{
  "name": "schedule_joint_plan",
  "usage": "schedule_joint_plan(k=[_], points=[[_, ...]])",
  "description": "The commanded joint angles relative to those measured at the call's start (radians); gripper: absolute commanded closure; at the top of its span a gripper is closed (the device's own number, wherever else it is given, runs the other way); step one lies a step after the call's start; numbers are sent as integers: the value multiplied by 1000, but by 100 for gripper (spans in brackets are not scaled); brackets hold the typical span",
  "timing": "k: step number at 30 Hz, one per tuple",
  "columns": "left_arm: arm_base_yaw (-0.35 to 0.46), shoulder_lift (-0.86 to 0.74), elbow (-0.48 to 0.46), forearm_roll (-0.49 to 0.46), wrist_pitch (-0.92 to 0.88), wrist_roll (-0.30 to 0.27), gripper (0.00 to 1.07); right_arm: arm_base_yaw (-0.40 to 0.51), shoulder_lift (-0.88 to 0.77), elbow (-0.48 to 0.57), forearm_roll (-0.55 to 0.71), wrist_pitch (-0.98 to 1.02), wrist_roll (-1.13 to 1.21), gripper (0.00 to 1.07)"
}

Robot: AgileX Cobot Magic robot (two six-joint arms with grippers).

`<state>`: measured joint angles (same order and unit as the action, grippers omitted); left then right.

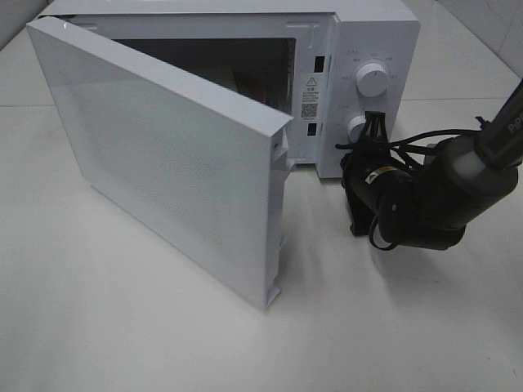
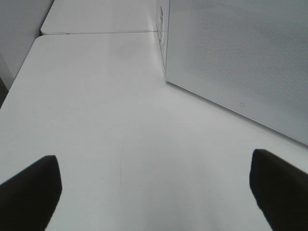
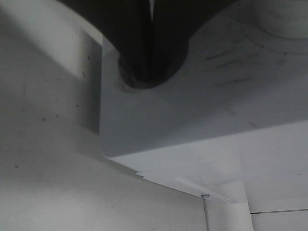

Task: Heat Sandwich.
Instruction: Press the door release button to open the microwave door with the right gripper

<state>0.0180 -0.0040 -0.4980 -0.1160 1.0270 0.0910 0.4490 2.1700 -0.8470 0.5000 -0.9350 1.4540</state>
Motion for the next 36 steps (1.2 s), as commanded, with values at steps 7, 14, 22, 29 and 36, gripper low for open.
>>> schedule_joint_plan(k=[7,14,22,29,36], points=[[3,-28,4,-3,0,-1,3,-19,6,-80,-52,-160,6,107],[3,-28,4,-3,0,-1,3,-19,6,-80,-56,-120,6,107],[3,-28,4,-3,0,-1,3,-19,-37,-33,-69,-52,9,107],[3,-28,4,-3,0,-1,3,-19,-74,20,-98,14,2,107],[3,-28,4,-3,0,-1,3,-15,-109,86,-115,56,2,107]])
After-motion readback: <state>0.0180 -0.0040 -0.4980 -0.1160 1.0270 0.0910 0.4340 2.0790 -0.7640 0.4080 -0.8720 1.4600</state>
